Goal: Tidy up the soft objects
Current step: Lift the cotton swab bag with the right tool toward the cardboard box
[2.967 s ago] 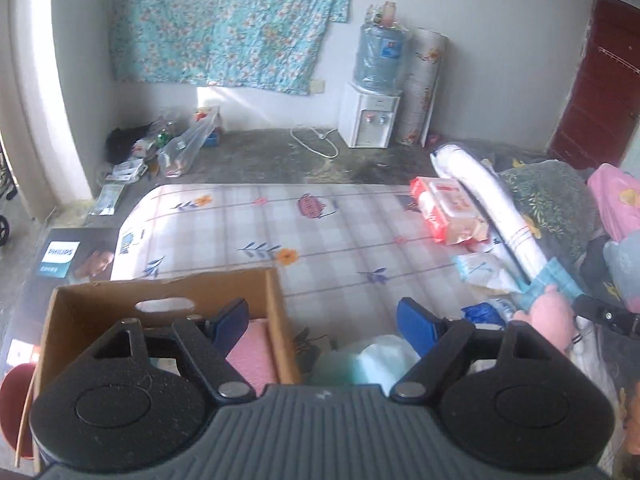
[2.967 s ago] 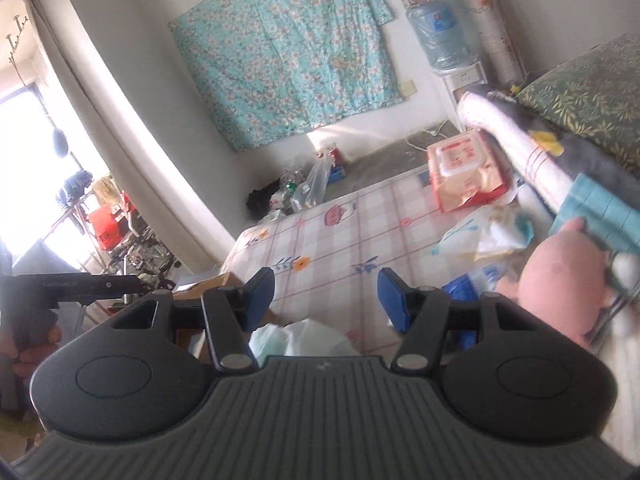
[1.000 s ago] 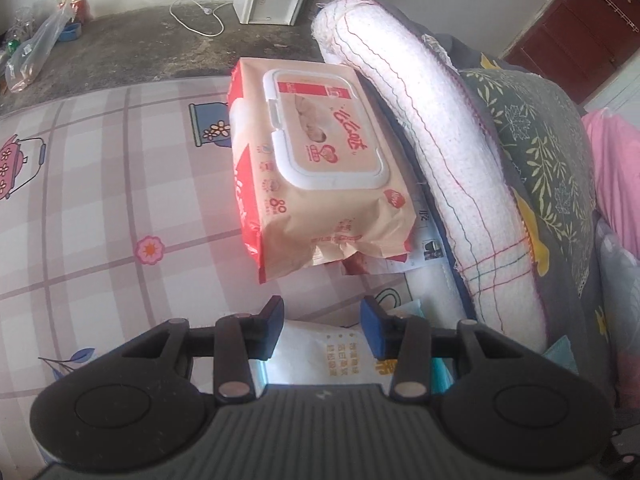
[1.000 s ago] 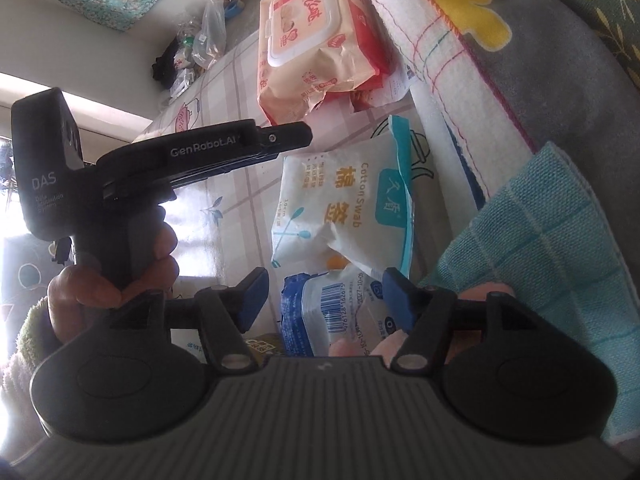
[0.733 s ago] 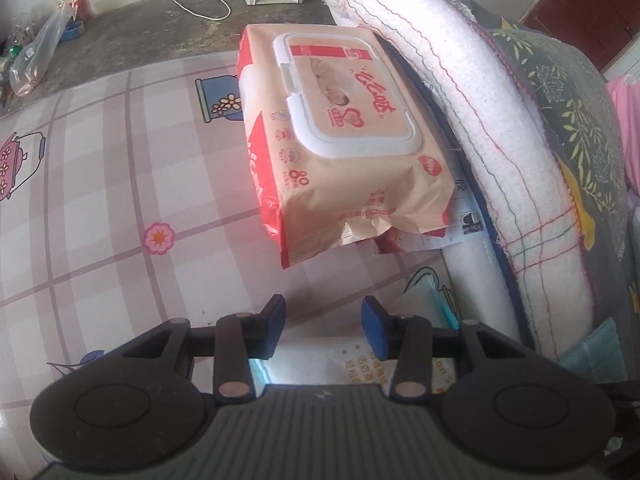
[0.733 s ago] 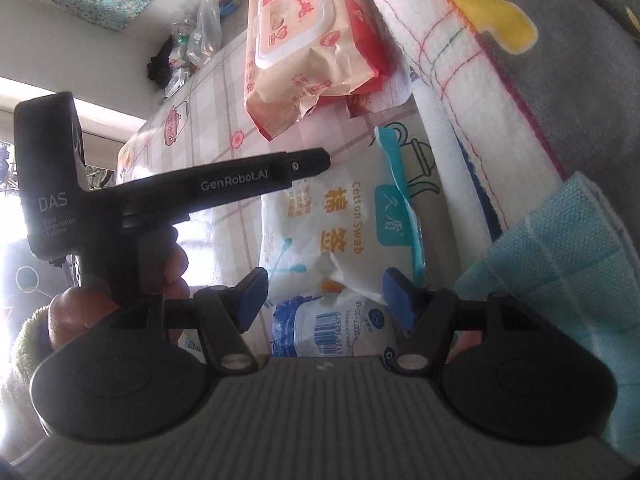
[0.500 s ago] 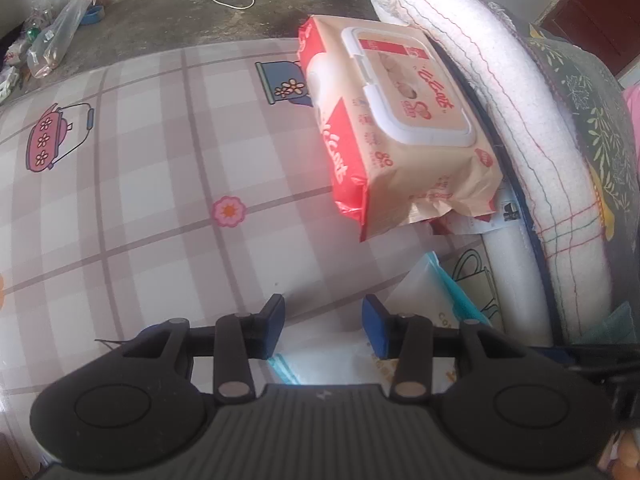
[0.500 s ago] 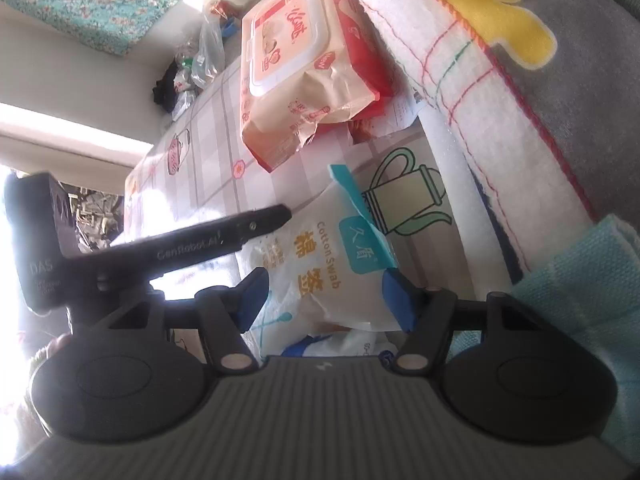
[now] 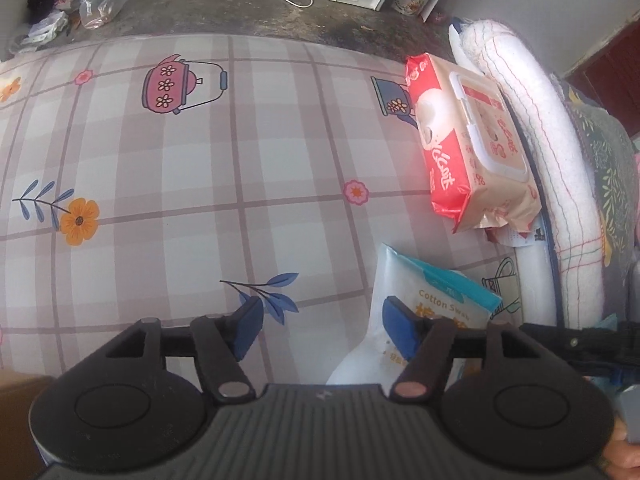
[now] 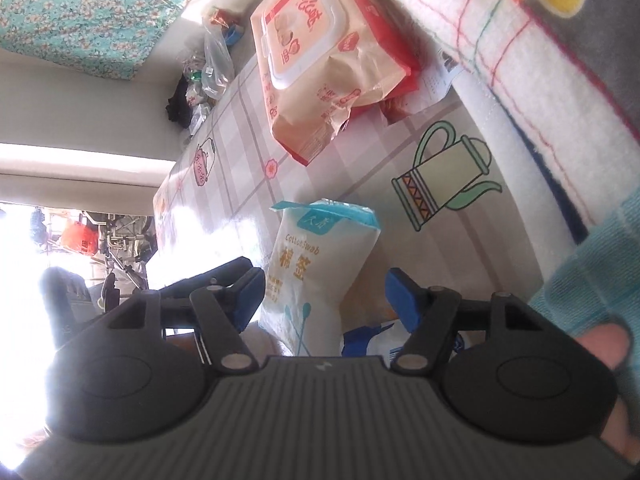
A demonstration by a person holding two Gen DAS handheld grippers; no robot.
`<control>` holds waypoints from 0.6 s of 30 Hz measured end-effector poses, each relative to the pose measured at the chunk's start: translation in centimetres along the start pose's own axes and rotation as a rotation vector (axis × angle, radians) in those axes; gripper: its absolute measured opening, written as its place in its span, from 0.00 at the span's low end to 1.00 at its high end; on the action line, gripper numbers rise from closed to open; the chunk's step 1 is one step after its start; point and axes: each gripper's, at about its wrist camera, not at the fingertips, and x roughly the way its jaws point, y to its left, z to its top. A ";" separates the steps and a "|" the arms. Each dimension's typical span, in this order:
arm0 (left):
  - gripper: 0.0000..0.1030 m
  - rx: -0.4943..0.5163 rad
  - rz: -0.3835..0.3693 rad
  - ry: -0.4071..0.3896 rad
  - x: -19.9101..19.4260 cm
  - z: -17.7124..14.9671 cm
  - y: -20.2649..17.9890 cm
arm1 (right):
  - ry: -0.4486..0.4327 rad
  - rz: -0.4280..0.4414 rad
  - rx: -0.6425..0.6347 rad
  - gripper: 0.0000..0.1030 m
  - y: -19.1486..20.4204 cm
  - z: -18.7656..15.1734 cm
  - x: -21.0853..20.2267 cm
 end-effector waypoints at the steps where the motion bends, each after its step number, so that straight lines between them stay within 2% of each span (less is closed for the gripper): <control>1: 0.66 -0.019 -0.021 0.009 -0.2 -0.1 0.3 | 0.006 -0.003 0.004 0.65 0.3 0.0 0.7; 5: 0.66 0.016 -0.099 0.068 -0.2 -0.9 -0.1 | 0.012 -0.006 0.013 0.65 0.8 -0.3 2.5; 8: 0.65 0.082 -0.111 0.094 0.0 -1.8 -1.2 | 0.018 -0.002 0.024 0.65 1.0 -0.5 3.5; 10: 0.61 0.105 -0.110 0.106 0.5 -2.1 -1.8 | 0.016 -0.004 0.029 0.64 0.9 -0.6 4.1; 14: 0.55 0.087 -0.104 0.135 1.7 -2.4 -2.0 | 0.001 0.000 0.032 0.60 1.0 -0.6 4.8; 16: 0.50 0.067 -0.109 0.145 2.2 -2.4 -1.9 | 0.005 0.008 0.037 0.51 1.1 -0.4 5.5; 18: 0.50 0.067 -0.103 0.137 2.3 -2.4 -2.0 | -0.004 -0.002 0.021 0.40 1.3 -0.4 5.7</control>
